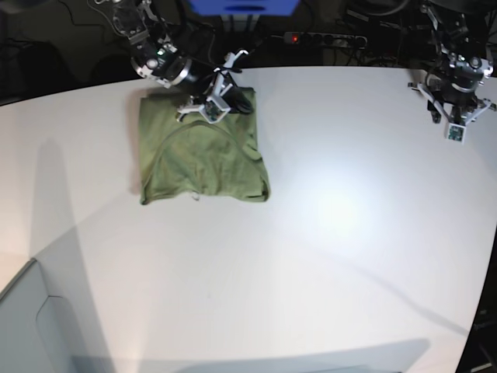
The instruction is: Fold the T-shirt properly
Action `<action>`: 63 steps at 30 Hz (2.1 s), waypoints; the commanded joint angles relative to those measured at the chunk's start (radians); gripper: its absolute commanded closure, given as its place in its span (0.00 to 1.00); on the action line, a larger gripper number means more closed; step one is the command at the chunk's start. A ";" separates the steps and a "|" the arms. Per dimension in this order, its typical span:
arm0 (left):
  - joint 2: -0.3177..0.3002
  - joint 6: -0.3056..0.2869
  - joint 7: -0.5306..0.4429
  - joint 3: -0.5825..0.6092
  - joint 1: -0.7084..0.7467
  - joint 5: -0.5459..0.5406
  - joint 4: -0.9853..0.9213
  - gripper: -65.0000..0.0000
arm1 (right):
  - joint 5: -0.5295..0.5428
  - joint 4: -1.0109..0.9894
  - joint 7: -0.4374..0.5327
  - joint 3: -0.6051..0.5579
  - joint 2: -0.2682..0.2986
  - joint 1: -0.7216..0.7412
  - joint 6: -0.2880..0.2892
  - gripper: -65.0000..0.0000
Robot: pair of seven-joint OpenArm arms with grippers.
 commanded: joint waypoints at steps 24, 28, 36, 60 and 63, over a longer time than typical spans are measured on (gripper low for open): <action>0.080 0.005 -0.009 -0.097 0.277 -0.170 0.133 1.00 | -0.010 0.436 0.059 0.366 0.007 -0.438 -0.001 1.00; 0.089 0.005 -0.012 -0.094 0.392 -0.211 0.122 1.00 | -0.010 0.432 0.059 0.443 -0.027 -0.558 -0.001 1.00; 0.142 0.005 -0.228 0.027 0.443 -0.228 -0.241 1.00 | -0.010 0.219 0.062 0.452 -0.051 -0.630 -0.001 1.00; 0.076 0.139 -0.868 0.592 -0.113 -0.009 -1.579 1.00 | -0.014 -1.068 0.220 0.203 -0.137 0.030 -0.837 1.00; 0.078 0.253 -0.870 0.612 -0.114 -0.012 -1.579 1.00 | -0.014 -1.162 0.303 0.138 -0.173 0.062 -0.931 1.00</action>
